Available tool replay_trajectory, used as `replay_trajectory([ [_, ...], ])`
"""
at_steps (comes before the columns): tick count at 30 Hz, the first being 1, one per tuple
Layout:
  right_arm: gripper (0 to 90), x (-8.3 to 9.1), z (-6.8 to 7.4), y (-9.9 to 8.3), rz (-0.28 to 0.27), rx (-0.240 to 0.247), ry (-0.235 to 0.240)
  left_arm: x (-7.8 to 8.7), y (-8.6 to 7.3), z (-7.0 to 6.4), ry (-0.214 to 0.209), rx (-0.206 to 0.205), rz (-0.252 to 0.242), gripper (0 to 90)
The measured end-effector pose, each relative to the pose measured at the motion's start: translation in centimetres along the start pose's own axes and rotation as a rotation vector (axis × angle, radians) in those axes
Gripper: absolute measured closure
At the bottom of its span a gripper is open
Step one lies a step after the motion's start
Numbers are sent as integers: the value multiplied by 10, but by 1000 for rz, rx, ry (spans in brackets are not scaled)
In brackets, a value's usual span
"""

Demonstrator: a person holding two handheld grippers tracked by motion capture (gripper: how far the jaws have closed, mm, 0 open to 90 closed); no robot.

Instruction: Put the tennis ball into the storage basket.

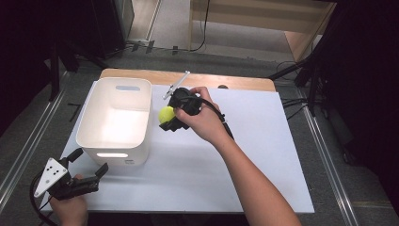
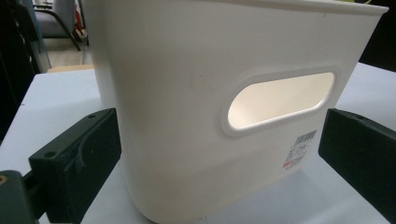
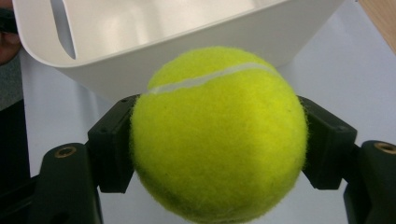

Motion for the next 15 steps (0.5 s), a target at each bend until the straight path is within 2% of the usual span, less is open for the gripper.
replay_trajectory([
  [15, 239, -1, 14, 17, -9, 39, 15, 0, 0, -1, -2, 3, 1, 0],
])
Point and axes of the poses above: each handheld gripper's, and its own axes: x roughly backward along the jaws, y roughly out of its top, z roughly to its left, the point moved 10 cm from there along -x, roughly forward along the jaws, and after that the axes turned 12 degrees about y, right-handed, at the moved point
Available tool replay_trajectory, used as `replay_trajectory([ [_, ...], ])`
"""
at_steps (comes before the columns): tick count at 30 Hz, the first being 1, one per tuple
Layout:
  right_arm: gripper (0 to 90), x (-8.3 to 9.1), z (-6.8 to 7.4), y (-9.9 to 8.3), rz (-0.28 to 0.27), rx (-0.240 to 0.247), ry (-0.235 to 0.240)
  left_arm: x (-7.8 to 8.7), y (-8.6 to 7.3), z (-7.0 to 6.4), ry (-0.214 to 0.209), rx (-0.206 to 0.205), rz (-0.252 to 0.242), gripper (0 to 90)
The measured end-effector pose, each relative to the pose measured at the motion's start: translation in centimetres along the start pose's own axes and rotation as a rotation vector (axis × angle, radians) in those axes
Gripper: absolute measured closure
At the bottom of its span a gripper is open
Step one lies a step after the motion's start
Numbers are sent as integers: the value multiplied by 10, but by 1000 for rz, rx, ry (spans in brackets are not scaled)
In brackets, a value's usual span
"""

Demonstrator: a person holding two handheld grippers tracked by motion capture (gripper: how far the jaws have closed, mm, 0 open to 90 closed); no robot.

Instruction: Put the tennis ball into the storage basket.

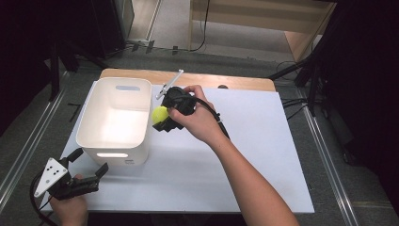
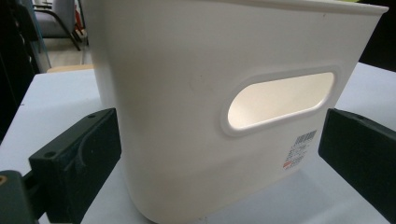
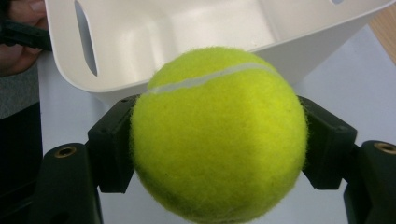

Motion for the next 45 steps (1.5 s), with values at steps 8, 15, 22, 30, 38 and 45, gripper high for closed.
replay_trajectory([
  [8, 239, -3, 8, 12, -10, 22, 19, 0, 0, 0, 0, 2, -4, 0],
  [15, 239, -7, 12, 19, -11, 32, 29, 0, 0, 0, 0, 3, -3, 0],
  [22, 239, -11, 16, 24, -8, 33, 39, 0, 0, 0, -1, 2, -4, 0],
  [30, 238, -16, 22, 34, -14, 58, 52, 0, 1, 1, -2, 3, -6, 0],
  [38, 239, -24, 27, 40, -13, 59, 68, 0, 1, 1, -3, 6, -9, 0],
  [45, 239, -33, 30, 45, -11, 75, 80, 0, 1, 1, -4, 8, -10, 0],
])
Point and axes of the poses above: each handheld gripper's, and its own axes: x roughly backward along the jaws, y roughly out of its top, z roughly to its left, the point moved 10 cm from there along -x, roughly forward along the jaws, and after that the axes turned 12 degrees about y, right-handed, at the moved point
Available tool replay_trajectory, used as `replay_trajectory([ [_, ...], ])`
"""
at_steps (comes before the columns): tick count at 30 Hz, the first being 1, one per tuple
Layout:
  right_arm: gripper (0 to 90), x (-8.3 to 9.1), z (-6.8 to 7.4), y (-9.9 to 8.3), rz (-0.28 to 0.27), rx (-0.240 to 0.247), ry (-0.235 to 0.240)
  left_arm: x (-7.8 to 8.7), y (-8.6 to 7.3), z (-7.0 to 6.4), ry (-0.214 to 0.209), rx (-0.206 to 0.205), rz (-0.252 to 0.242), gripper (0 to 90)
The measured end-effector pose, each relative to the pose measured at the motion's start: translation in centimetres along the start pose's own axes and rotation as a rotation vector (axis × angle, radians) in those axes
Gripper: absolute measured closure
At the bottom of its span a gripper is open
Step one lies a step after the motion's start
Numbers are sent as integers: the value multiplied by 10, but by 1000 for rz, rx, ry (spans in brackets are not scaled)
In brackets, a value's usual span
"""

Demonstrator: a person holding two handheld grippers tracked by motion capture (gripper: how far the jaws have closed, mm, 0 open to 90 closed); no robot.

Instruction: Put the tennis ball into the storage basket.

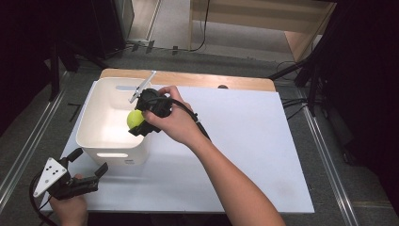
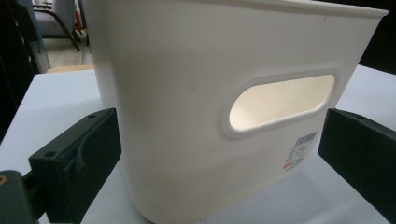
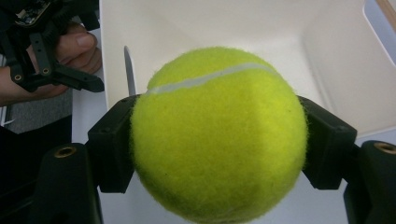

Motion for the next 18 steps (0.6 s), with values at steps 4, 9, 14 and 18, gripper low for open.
replay_trajectory([
  [4, 239, -4, 1, 2, 2, 3, 5, 0, 0, 0, 0, 1, 0, 0],
  [9, 239, -10, 3, 3, 12, -5, 15, 0, 0, 0, 0, -1, 0, 0],
  [14, 239, -17, 3, 4, 18, -3, 21, 0, 0, 0, 0, 2, -1, 0],
  [18, 239, -24, 2, 5, 19, -4, 27, 0, 0, 0, 0, 2, 0, 0],
])
Point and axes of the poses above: each handheld gripper's, and its own axes: x roughly backward along the jaws, y roughly out of its top, z roughly to its left, the point moved 10 cm from there along -x, roughly forward along the jaws, and after that the axes turned 12 degrees about y, right-handed, at the moved point
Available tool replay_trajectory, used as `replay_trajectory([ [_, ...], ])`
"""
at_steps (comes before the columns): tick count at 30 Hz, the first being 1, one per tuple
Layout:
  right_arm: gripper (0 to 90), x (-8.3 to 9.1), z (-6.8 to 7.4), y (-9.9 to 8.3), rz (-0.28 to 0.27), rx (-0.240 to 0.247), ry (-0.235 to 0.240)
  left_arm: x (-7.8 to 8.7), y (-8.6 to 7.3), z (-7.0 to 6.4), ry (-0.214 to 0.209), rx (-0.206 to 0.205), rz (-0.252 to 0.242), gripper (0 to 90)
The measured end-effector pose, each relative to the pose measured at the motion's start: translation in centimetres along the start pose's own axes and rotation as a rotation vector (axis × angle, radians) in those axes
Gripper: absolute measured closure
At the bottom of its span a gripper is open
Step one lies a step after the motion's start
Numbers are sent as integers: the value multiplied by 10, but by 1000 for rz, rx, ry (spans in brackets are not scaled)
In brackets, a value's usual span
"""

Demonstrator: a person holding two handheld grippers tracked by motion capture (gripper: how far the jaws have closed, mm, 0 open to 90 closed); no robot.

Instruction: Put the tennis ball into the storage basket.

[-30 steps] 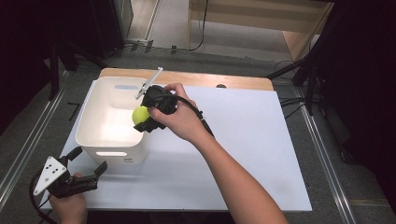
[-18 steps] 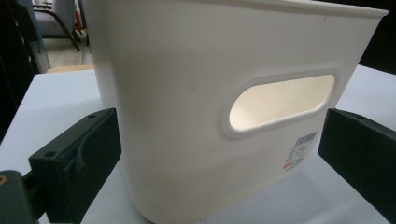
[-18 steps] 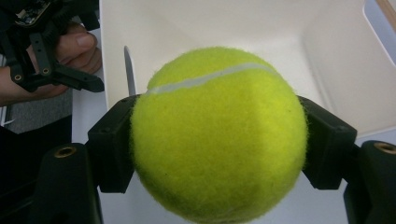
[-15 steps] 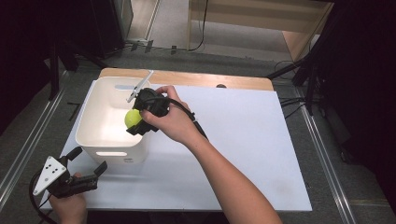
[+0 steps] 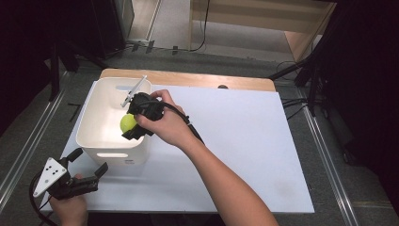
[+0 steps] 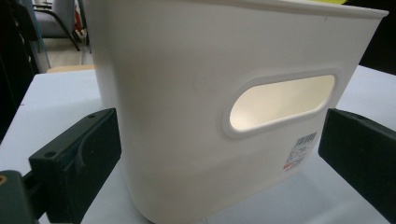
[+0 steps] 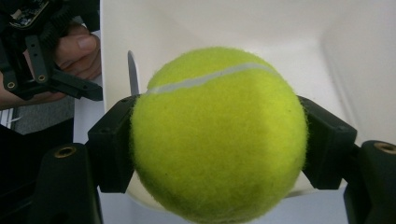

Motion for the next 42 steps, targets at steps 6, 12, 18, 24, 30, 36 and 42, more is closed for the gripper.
replay_trajectory([
  [6, 239, -8, -1, 1, 6, 2, 9, 0, 0, 0, 0, -2, 1, 0],
  [12, 239, -13, -5, -3, 34, -4, 2, 0, 0, 1, -1, -3, 3, 0],
  [18, 238, -19, -7, -8, 58, -9, 2, 0, 0, 1, 1, -4, 3, 0],
  [24, 238, -23, -8, -10, 81, -5, -9, 0, 0, 1, 1, 1, 2, 0],
  [30, 236, -29, -10, -14, 114, -3, -29, 0, 0, 1, 2, 3, 2, 0],
  [36, 234, -35, -12, -17, 148, -11, -41, 0, 0, 1, 1, 5, 2, 0],
  [42, 212, -38, -12, -20, 170, -4, -62, 0, 0, 1, 2, 4, 3, 0],
])
Point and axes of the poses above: each handheld gripper's, and its own axes: x roughly backward along the jaws, y roughly out of its top, z roughly to its left, the point moved 10 cm from there along -x, roughly forward along the jaws, and after that the axes turned 12 degrees about y, right-handed, at the moved point
